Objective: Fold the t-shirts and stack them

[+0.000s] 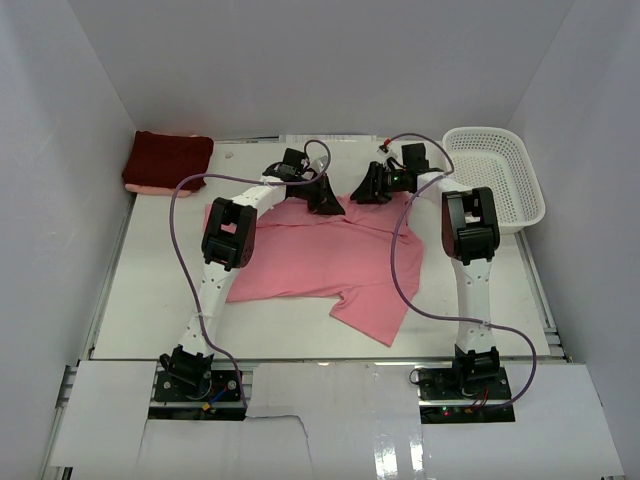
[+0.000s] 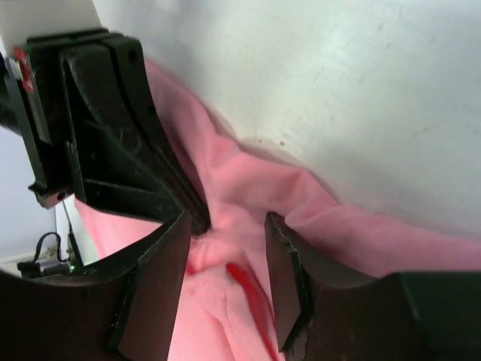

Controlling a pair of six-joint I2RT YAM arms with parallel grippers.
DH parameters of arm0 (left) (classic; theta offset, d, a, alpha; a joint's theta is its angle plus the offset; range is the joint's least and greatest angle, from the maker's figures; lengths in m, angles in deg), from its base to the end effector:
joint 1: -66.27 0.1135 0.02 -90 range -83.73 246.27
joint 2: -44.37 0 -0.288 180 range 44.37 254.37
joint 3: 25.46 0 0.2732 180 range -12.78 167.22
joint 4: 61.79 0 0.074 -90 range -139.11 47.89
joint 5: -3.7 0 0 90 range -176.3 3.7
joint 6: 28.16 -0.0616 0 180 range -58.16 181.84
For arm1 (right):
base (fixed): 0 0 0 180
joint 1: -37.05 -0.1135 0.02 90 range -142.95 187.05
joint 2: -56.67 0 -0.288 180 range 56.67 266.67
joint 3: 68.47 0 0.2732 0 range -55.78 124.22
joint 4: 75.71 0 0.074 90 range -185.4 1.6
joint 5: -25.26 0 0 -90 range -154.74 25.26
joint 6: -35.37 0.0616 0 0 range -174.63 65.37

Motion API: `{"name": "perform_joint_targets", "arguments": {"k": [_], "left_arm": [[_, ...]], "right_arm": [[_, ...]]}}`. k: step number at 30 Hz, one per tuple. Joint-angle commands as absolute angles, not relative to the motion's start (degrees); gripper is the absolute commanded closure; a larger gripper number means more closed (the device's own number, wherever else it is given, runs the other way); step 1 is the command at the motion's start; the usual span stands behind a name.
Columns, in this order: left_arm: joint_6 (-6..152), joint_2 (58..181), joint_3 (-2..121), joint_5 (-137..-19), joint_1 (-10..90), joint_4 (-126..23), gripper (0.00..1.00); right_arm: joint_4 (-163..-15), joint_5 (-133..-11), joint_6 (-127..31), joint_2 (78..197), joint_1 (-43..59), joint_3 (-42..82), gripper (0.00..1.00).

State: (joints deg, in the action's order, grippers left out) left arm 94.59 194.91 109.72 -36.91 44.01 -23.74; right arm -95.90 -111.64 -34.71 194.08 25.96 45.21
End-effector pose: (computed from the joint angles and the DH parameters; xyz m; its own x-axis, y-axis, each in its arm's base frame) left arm 0.5396 -0.2714 0.0912 -0.9849 0.0227 -0.1716 0.1576 0.5270 -0.8351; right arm 0.5465 0.1530 0.1179 -0.8606 0.0685 -0.5047 -0.3769 0.5807 0.7216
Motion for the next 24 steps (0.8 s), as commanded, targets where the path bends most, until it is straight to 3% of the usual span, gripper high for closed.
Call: {"name": "perform_joint_targets", "arguments": {"k": [1, 6, 24], "left_arm": [[91.55, 193.43, 108.25, -40.51, 43.86, -20.46, 1.0], [91.1, 193.34, 108.25, -40.77, 43.95, -19.75, 1.0], [91.02, 192.99, 108.07, -40.68, 44.04, -19.49, 1.0]], "right_arm": [[-97.18, -109.74, -34.51, 197.64, 26.86, 49.59, 0.49], [-98.24, -110.62, -33.72, 200.11, 28.09, 53.73, 0.48], [-100.79, -112.73, -36.7, 191.59, 28.44, 48.02, 0.48]]}}
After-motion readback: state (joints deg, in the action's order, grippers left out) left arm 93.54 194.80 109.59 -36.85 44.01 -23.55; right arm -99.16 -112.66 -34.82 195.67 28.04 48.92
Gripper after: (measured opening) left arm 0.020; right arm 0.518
